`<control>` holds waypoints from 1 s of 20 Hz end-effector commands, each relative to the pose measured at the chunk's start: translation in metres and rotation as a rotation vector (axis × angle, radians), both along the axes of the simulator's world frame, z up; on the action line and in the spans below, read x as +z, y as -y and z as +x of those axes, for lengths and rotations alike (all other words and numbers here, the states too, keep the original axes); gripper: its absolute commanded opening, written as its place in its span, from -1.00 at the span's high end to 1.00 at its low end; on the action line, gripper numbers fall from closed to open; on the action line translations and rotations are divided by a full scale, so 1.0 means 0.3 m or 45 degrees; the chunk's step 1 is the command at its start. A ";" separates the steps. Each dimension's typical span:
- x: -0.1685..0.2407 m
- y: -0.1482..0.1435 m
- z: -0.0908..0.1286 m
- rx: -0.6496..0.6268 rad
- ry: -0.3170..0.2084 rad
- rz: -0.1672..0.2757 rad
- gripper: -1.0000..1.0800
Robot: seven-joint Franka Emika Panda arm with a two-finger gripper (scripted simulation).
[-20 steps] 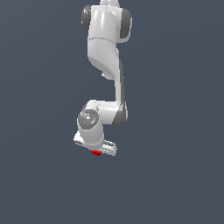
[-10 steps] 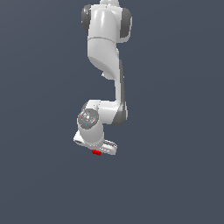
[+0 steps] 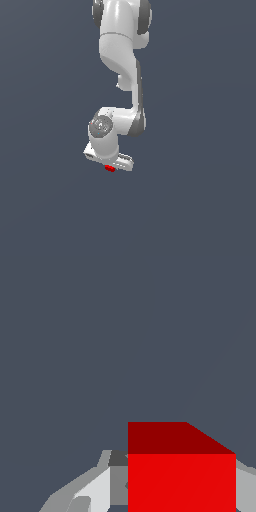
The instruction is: Pick up the red cube and move it to a goal position.
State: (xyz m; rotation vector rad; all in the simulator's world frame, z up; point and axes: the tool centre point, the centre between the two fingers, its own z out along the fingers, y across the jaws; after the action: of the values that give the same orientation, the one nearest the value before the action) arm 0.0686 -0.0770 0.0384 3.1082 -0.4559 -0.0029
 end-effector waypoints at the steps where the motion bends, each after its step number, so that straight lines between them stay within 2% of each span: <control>1: 0.029 0.001 -0.027 0.000 0.002 0.000 1.00; 20: 0.363 0.006 -0.364 0.000 0.002 0.001 1.00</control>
State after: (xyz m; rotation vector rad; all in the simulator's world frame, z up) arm -0.0326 -0.0787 0.1393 3.1090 -0.4561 -0.0010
